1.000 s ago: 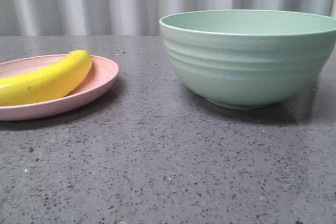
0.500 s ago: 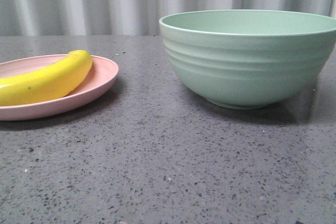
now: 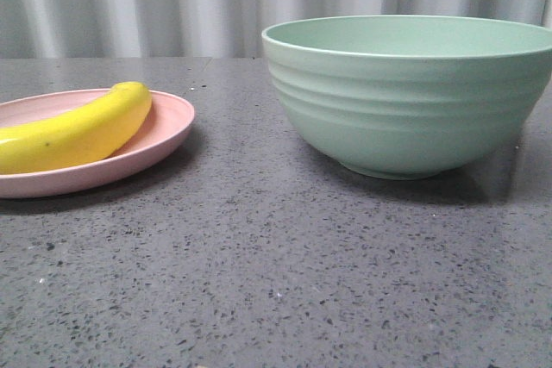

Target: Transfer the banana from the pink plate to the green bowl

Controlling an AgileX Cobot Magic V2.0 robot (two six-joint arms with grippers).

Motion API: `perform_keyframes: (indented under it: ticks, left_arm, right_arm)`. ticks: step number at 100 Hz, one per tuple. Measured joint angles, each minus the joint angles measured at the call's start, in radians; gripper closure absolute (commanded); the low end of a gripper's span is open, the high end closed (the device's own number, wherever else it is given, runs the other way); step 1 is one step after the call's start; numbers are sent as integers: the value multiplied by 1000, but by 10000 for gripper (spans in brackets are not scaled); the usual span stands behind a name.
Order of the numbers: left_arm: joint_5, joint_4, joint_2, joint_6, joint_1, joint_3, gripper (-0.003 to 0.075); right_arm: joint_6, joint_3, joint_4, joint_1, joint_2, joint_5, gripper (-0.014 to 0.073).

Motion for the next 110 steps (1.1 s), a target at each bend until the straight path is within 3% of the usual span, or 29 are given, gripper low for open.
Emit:
perform_keyframes:
  ticks: [32, 66, 75, 92, 99, 110]
  left_arm:
    - [83, -2, 155, 0, 0, -218, 741]
    - [4, -2, 402, 0, 0, -337, 733]
    - [-18, -2, 449, 0, 0, -338, 633]
    - [-34, -2, 506, 0, 0, -338, 258]
    - [-56, -2, 520, 0, 0, -338, 210]
    - [-90, -4, 540, 0, 0, -338, 232]
  right_arm:
    - [0, -147, 0, 0, 86, 44, 657]
    - [0, -327, 2, 0, 359, 147, 657]
    - [0, -337, 2, 0, 399, 131, 657]
    - [0, -339, 2, 0, 424, 128, 657]
    - [0, -339, 2, 0, 426, 128, 657]
    - [0, -339, 2, 0, 427, 126, 657]
